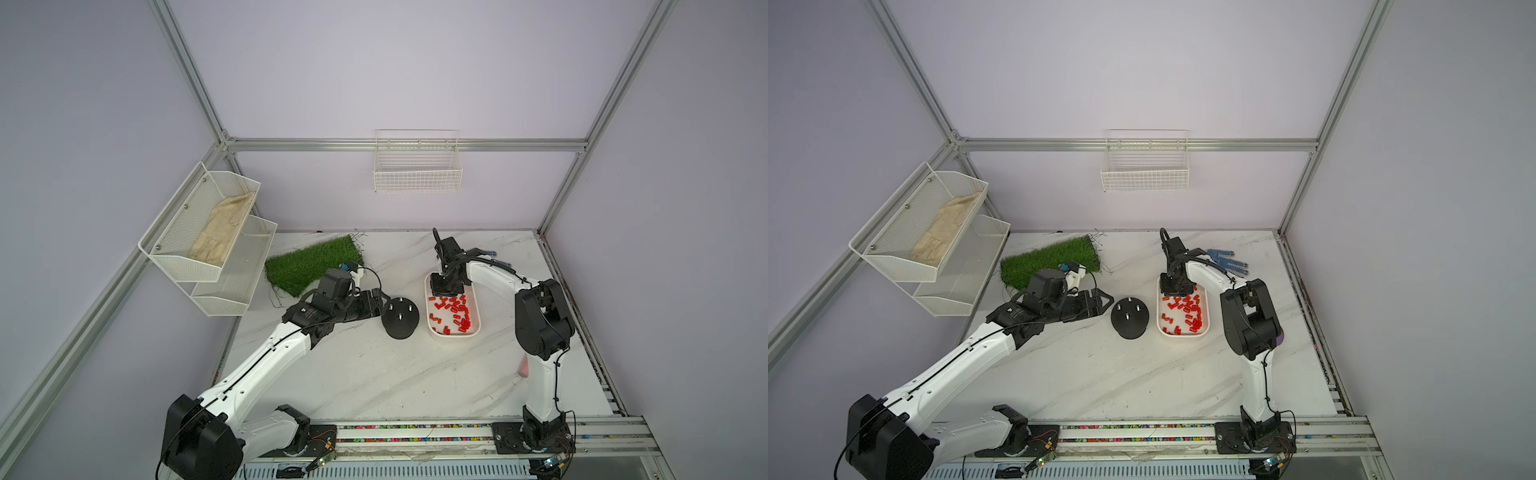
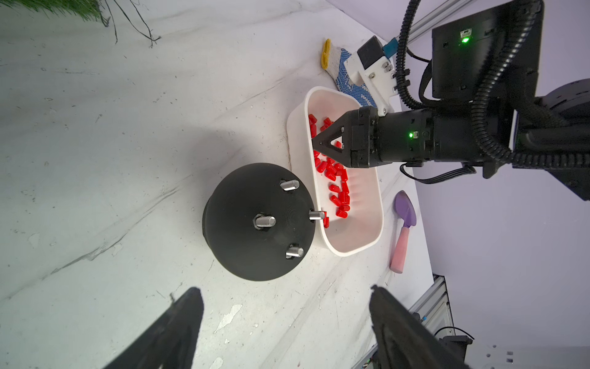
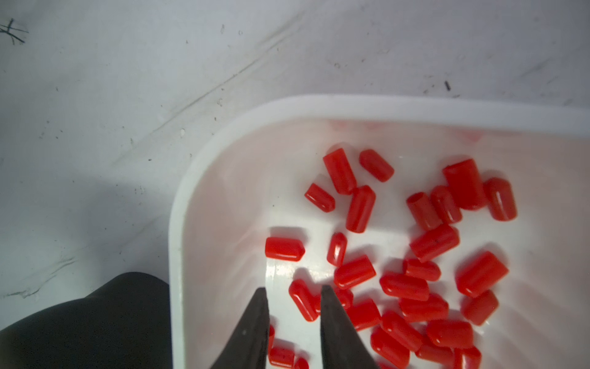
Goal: Cover the protruding screws with screw protection sleeves
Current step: Pick up the screw protection sleeve from the storage box.
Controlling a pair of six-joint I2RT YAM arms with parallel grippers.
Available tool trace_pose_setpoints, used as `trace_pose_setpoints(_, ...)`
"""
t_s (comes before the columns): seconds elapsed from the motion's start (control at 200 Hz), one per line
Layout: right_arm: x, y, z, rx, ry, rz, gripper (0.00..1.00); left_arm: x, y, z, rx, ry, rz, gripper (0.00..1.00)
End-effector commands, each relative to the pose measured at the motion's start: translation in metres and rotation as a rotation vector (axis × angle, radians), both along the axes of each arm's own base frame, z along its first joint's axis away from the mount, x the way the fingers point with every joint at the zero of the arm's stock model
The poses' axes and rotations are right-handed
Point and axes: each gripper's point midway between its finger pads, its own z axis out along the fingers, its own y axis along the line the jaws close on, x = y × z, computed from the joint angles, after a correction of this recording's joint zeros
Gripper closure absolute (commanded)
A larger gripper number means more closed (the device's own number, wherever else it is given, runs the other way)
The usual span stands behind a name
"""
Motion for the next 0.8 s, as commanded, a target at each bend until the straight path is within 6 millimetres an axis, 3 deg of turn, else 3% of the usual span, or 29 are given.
trace_pose_setpoints(0.0, -0.007, 0.003, -0.005, -0.014, 0.038, 0.049, 0.68, 0.004, -0.003, 0.017, -0.027, -0.031, 0.010, 0.17)
trace_pose_setpoints(0.425, -0.012, 0.011, -0.026, -0.026, 0.087, 0.081, 0.69, 0.002, -0.001, 0.009, -0.013, -0.015, 0.017, 0.17)
trace_pose_setpoints(0.795, -0.017, 0.004, -0.028, -0.058, 0.089, 0.081, 0.65, 0.002, 0.000, 0.005, -0.008, -0.007, 0.023, 0.17)
